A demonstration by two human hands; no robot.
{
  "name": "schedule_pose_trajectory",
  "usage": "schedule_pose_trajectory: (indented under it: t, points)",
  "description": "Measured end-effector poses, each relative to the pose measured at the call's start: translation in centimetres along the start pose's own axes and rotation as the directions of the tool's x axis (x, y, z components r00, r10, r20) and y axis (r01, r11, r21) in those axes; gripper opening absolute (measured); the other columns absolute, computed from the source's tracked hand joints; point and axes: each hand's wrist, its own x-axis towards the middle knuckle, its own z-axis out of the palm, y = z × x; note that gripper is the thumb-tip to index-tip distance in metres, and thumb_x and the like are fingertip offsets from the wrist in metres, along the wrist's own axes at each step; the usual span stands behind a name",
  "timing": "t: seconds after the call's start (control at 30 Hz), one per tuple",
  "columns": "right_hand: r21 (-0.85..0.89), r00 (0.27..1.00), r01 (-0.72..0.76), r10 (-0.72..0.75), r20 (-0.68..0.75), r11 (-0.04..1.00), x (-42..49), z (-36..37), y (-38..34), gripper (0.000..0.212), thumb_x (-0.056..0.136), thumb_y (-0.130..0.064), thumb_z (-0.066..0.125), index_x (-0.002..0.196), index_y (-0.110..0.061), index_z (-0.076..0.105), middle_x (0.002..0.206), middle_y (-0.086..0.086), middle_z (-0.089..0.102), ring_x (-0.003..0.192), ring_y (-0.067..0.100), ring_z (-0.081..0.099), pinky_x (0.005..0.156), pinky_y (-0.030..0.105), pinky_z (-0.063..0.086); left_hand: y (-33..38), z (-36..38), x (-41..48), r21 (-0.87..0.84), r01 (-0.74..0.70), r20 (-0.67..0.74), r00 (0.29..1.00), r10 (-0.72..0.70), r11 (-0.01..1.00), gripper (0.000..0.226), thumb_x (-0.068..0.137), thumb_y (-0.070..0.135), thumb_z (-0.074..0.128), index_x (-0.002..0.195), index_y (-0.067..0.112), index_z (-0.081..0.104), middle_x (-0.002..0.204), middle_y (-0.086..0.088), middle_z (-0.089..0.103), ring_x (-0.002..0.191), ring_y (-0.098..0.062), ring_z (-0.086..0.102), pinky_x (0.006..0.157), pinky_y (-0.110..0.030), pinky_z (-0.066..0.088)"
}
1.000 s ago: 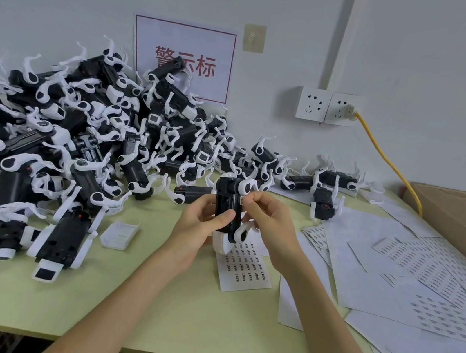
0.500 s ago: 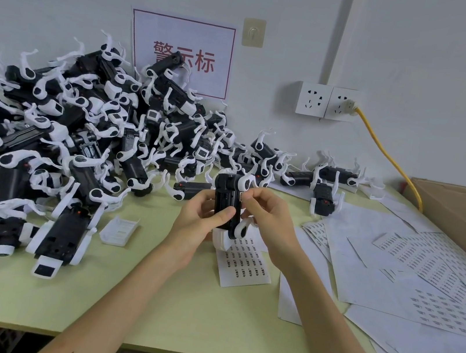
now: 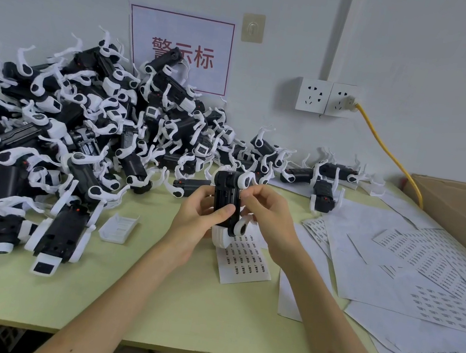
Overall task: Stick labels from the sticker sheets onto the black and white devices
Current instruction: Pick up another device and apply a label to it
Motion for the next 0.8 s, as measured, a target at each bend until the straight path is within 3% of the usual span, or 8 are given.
schedule_pose_trajectory:
  t: [0.2,0.4,0.6,0.7,0.8]
  points:
    - [0.017,1.0,-0.009,0.009,0.007,1.0,0.0,-0.1,0.0,0.009,0.098,-0.009,0.063,0.09,-0.01,0.066,0.076,-0.002,0.067,0.062,0.005,0.061,0.056,0.012,0.044,0.0,0.0,0.0,-0.008,-0.003,0.009,1.0,0.003,1.0,0.032,0.092,0.011,0.073,0.122,0.014,0.062,0.115,-0.003,0.075,0.111,-0.032,0.07,0.084,-0.045,0.056]
    - [0.031,0.995,-0.097,0.097,0.026,0.995,0.0,-0.3,-0.2,0.011,0.095,-0.027,0.071,0.093,-0.016,0.068,0.082,-0.004,0.07,0.064,0.008,0.063,0.062,0.012,0.048,0.1,0.0,-0.1,-0.038,-0.001,0.016,1.0,0.001,0.999,0.035,0.087,0.021,0.077,0.121,0.016,0.067,0.112,-0.005,0.076,0.111,-0.032,0.07,0.093,-0.05,0.055]
    - [0.085,0.991,-0.11,0.103,0.082,0.99,-0.3,-0.1,-0.4,0.008,0.097,-0.022,0.069,0.095,-0.015,0.068,0.081,-0.003,0.069,0.069,0.011,0.062,0.065,0.019,0.05,0.3,-0.1,-0.1,-0.119,0.042,0.085,0.996,-0.032,0.992,0.029,0.094,0.021,0.068,0.122,0.013,0.07,0.121,-0.02,0.071,0.111,-0.04,0.067,0.102,-0.06,0.048]
    - [0.125,0.988,-0.136,0.125,0.092,0.983,-0.3,0.0,-0.5,0.015,0.095,-0.024,0.071,0.096,-0.01,0.065,0.086,0.005,0.067,0.072,0.019,0.06,0.069,0.027,0.05,0.6,-0.1,-0.3,-0.161,0.076,0.151,0.987,-0.051,0.984,0.036,0.092,0.023,0.07,0.125,0.007,0.067,0.123,-0.026,0.068,0.102,-0.035,0.067,0.094,-0.061,0.053]
    - [0.17,0.986,-0.149,0.133,0.103,0.974,-0.3,0.0,-0.7,0.017,0.094,-0.021,0.073,0.093,-0.009,0.062,0.081,0.003,0.064,0.066,0.015,0.058,0.06,0.019,0.049,1.0,0.0,-0.4,-0.211,0.123,0.204,0.976,-0.079,0.97,0.038,0.09,0.026,0.066,0.123,0.006,0.067,0.11,-0.022,0.07,0.097,-0.033,0.068,0.077,-0.049,0.062]
